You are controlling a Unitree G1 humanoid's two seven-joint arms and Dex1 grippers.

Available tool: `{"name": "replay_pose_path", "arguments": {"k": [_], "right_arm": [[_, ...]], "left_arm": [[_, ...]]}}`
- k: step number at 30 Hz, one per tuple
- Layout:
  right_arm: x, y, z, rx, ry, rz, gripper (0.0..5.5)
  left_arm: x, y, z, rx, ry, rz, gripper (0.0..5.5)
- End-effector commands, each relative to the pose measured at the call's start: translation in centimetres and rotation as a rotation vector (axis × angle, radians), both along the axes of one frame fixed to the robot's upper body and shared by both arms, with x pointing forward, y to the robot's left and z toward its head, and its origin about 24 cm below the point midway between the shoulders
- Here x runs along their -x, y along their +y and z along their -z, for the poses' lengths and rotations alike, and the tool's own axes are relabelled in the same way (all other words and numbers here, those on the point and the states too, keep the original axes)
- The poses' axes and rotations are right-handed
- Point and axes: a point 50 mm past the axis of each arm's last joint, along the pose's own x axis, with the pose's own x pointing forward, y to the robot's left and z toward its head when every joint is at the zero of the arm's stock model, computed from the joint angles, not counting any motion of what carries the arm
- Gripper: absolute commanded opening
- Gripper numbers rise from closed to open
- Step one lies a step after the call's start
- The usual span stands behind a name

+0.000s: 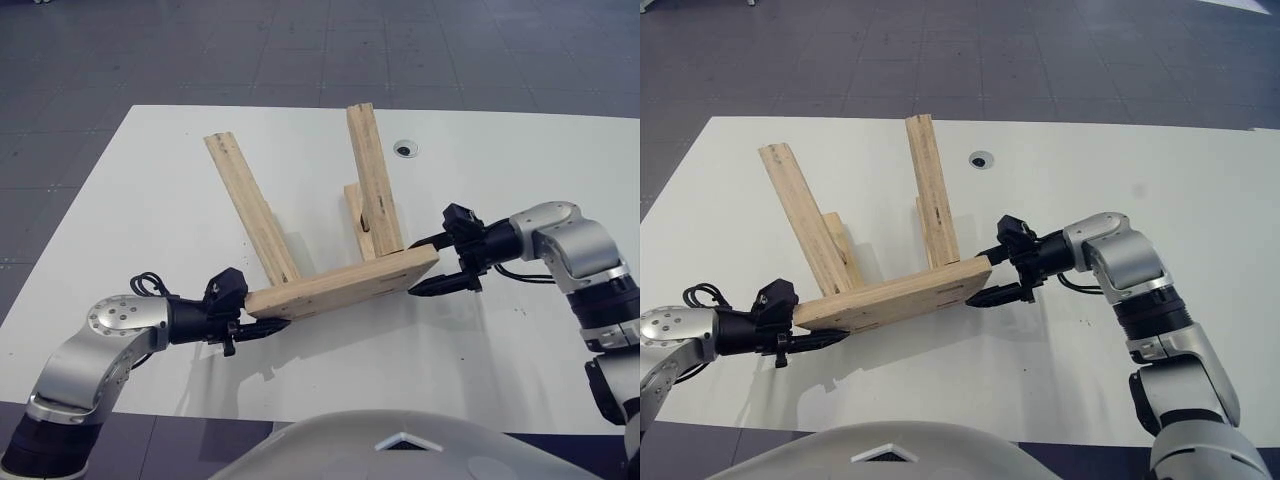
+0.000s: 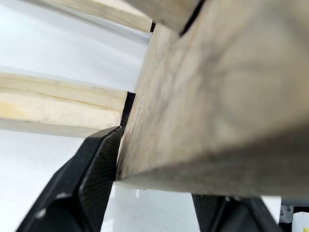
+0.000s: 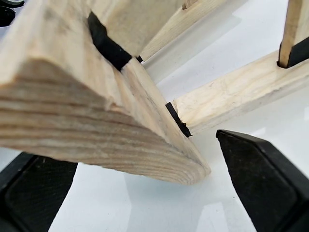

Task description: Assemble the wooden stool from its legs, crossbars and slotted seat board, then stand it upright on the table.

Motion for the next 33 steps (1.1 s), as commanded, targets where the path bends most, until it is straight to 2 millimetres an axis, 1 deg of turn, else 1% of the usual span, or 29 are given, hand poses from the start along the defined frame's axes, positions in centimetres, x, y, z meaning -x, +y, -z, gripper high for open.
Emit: {"name": "replay_pose_path", "arguments": {"k": [1, 4, 5, 11, 18, 22, 24, 25, 28, 30, 33], "right_arm": [[0.3, 0.2, -0.1, -0.007, 0.009, 0.009, 4.36], [0.6, 0.2, 0.0, -0.010, 0.017, 0.014, 3.78], [0.7, 0.3, 0.0, -0.013, 0.016, 0.019, 3.51], [1.2, 0.9, -0.3, -0.046, 0.001, 0.053, 2.61], [1.3, 0.5, -1.0, -0.049, -0.004, 0.073, 2.31], [1.5, 0.1, -2.9, -0.061, 0.035, 0.081, 2.21], [1.7, 0.2, -4.1, -0.081, 0.066, 0.107, 2.20], [1.9, 0.3, -4.6, -0.085, 0.053, 0.116, 2.20], [2.2, 0.8, -5.2, -0.061, -0.003, 0.145, 2.20], [2.6, 1.0, -5.4, -0.039, -0.013, 0.161, 2.20], [3.3, 1.2, -5.8, -0.038, 0.012, 0.171, 2.20]], "left_arm": [[-0.5, 0.2, -0.2, -0.018, -0.024, -0.012, 2.06], [-0.7, 0.2, -0.3, -0.014, -0.028, -0.011, 2.04], [-0.8, 0.2, -0.3, -0.013, -0.030, -0.010, 2.03], [-1.6, -0.3, -0.8, 0.018, -0.043, -0.005, 1.94], [-2.9, -0.7, -1.3, 0.088, -0.033, -0.044, 1.87], [-3.2, -0.9, -1.3, 0.133, 0.031, -0.044, 1.87], [-3.4, -1.5, -2.3, 0.186, 0.067, -0.027, 1.87], [-3.5, -2.0, -3.1, 0.212, 0.067, -0.015, 1.87], [-3.8, -3.3, -4.8, 0.283, 0.063, 0.012, 1.87], [-3.7, -4.2, -5.6, 0.308, 0.070, 0.027, 1.87], [-3.2, -5.0, -5.9, 0.291, 0.098, 0.048, 1.87]]}}
